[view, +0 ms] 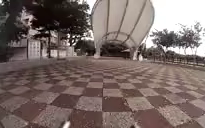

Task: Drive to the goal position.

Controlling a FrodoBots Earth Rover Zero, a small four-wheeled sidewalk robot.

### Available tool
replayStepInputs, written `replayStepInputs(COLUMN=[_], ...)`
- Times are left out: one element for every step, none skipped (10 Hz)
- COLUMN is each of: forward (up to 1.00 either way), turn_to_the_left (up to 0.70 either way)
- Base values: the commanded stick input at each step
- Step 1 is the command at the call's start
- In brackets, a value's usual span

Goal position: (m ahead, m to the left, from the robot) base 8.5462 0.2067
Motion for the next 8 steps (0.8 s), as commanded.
replayStepInputs(forward=[1.0, 1.0, 1.0, 1.0, 1.0, 1.0, 1.0, 1.0], turn_to_the_left=[0.0, 0.0, 0.0, 0.0, 0.0, 0.0, 0.0, 0.0])
